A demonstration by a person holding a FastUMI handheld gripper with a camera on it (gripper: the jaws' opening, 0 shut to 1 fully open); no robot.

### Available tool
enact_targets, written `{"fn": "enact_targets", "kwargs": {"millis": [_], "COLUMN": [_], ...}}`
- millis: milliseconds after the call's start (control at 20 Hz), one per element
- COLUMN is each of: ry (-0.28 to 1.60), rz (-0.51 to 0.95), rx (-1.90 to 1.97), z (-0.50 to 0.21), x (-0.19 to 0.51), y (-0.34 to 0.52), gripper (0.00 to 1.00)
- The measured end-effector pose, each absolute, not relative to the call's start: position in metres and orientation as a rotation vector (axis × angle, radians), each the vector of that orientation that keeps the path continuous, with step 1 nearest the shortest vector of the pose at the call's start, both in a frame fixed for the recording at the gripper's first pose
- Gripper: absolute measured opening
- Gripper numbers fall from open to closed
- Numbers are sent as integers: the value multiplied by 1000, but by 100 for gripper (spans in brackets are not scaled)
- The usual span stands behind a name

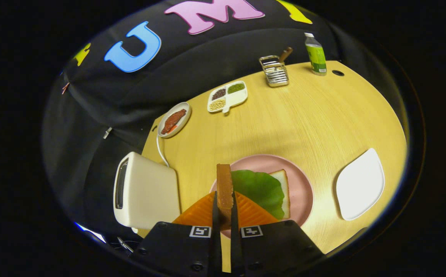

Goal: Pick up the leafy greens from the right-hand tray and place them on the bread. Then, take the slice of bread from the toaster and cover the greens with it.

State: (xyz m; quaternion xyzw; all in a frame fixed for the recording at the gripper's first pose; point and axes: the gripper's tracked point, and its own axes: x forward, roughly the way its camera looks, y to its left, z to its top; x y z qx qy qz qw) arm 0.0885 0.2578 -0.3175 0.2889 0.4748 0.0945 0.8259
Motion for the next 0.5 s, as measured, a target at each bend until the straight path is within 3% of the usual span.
{"fn": "enact_targets", "kwargs": {"millis": [500], "ry": [1055], "rz": [122], "rx": [515], "z": [-375], "x": [82], "y": [216], "gripper": [14]}}
